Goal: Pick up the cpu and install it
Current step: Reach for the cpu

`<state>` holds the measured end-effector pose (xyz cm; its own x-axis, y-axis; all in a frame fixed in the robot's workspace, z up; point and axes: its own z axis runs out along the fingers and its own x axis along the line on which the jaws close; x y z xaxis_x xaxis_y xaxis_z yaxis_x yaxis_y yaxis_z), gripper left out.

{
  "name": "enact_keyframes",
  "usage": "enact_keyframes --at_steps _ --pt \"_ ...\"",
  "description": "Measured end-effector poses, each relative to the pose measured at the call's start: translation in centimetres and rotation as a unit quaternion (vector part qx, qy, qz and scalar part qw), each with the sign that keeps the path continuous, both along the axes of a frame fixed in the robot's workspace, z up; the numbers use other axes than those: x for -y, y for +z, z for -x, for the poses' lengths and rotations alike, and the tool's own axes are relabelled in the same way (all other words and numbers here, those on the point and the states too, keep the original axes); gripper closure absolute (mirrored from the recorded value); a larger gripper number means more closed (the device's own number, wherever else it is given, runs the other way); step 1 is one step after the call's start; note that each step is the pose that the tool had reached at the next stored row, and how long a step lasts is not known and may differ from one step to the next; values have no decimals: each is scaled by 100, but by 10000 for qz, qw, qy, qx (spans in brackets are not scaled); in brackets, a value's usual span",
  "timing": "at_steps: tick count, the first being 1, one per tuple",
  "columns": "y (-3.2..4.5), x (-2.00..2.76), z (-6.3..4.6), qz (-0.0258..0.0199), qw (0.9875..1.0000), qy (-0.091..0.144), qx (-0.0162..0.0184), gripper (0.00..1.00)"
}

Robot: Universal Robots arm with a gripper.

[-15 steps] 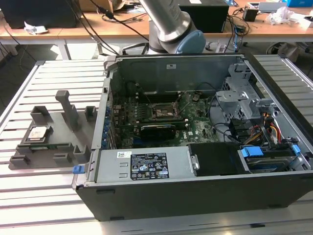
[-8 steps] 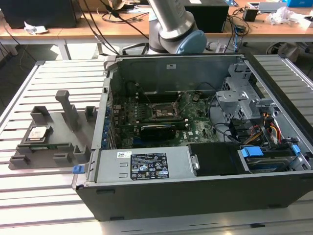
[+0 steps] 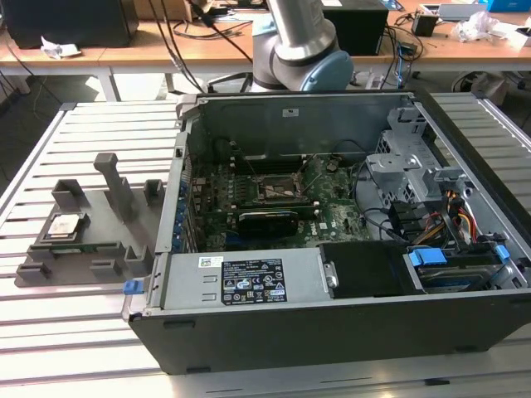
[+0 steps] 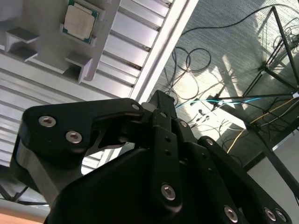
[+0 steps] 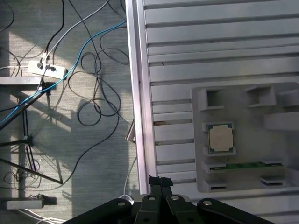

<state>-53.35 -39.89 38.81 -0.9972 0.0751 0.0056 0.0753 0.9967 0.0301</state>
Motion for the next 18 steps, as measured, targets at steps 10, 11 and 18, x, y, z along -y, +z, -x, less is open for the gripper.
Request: enact_keyframes --at_steps 10,11,18 --pt "0 0 -283 0 10000 0 -48 89" --pt "0 0 -315 0 10000 0 -54 89" --pt "-1 0 -519 0 10000 0 -86 89"
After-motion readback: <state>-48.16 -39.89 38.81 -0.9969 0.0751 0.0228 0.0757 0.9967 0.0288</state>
